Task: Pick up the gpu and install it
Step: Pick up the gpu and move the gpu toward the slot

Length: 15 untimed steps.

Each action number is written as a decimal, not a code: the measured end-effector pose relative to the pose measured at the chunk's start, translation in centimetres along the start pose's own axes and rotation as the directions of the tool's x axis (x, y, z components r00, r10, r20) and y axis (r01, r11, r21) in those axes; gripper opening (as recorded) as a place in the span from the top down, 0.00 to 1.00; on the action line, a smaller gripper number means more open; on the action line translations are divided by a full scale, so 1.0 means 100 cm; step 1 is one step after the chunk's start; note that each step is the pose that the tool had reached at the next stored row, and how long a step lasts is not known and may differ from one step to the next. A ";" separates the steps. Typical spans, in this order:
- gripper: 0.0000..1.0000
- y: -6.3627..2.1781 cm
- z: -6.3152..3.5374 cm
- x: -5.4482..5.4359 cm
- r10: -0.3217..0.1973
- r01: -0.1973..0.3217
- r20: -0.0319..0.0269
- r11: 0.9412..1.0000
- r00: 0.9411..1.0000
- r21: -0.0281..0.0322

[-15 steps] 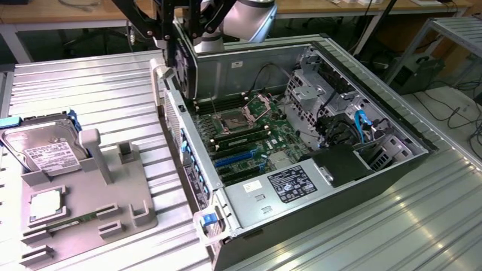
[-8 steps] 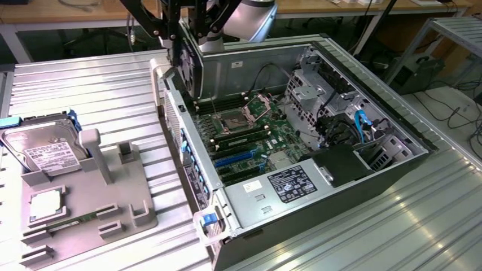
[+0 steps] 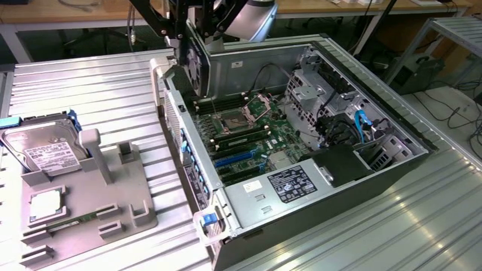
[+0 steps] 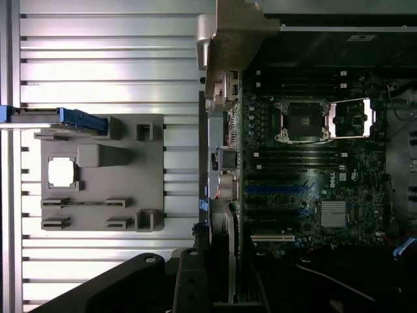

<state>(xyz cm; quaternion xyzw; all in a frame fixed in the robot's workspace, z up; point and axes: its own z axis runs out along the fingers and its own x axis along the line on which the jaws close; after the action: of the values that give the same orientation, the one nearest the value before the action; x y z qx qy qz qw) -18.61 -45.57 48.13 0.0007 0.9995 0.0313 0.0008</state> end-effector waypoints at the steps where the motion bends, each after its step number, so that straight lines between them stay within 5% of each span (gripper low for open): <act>1: 0.73 0.0000 0.0000 -0.001 0.000 0.000 0.000 1.000 1.000 0.000; 15: 0.73 0.0000 0.0001 -0.019 0.000 0.000 0.000 1.000 1.000 0.000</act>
<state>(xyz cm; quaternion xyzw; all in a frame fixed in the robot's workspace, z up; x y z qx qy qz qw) -16.66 -45.57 48.12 0.0007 0.9995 0.0313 0.0008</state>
